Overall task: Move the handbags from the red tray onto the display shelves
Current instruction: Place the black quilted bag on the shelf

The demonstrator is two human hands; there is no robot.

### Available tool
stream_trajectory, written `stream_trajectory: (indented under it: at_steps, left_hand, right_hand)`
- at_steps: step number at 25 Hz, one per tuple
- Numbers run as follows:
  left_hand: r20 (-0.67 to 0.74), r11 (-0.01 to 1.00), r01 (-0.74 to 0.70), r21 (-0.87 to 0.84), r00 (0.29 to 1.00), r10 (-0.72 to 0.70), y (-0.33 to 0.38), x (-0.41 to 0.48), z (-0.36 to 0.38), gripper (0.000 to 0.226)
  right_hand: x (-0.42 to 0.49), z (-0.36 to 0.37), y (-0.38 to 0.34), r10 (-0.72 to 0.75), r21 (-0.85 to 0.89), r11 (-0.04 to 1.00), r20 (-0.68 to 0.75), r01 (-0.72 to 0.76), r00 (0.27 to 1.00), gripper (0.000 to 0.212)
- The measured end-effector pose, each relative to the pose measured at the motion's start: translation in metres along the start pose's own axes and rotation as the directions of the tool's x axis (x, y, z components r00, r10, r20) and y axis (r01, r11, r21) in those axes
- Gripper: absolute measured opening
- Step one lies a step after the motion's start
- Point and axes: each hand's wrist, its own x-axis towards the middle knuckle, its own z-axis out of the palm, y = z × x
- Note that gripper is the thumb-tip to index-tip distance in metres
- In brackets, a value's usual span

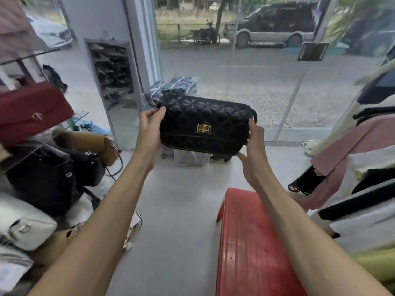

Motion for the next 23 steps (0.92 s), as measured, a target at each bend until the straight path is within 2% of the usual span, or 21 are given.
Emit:
stream_trajectory:
  at_steps: [5,9,14,16,19,23]
  left_hand:
    - [-0.099,0.998,-0.044,-0.047,0.994,0.039,0.039,-0.036,-0.075,0.02]
    - [-0.19,0.997,-0.073,-0.016,0.979,0.068,0.065,-0.076,-0.15,0.021]
    - [-0.294,0.992,-0.123,0.024,0.948,0.125,0.092,-0.139,-0.246,0.025]
    - [-0.358,0.992,-0.126,0.024,0.925,0.126,0.1,-0.166,-0.274,0.026]
    - [-0.481,0.984,-0.177,0.021,0.861,0.165,0.116,-0.218,-0.31,0.022]
    - [-0.631,0.968,-0.245,0.054,0.743,0.223,0.132,-0.284,-0.34,0.02]
  right_hand:
    - [-0.031,0.065,-0.014,-0.032,-0.052,0.998,0.145,0.04,0.989,0.093]
    - [-0.077,0.124,-0.009,-0.009,-0.056,0.998,0.238,0.023,0.971,0.076]
    - [-0.141,0.196,0.004,-0.021,-0.064,0.997,0.409,0.051,0.912,0.066]
    - [-0.155,0.219,0.011,-0.016,-0.043,0.998,0.478,0.041,0.878,0.072]
    - [-0.218,0.249,-0.005,-0.011,-0.033,0.999,0.592,0.038,0.806,0.075]
    - [-0.287,0.263,-0.019,0.001,-0.018,1.0,0.698,0.017,0.716,0.039]
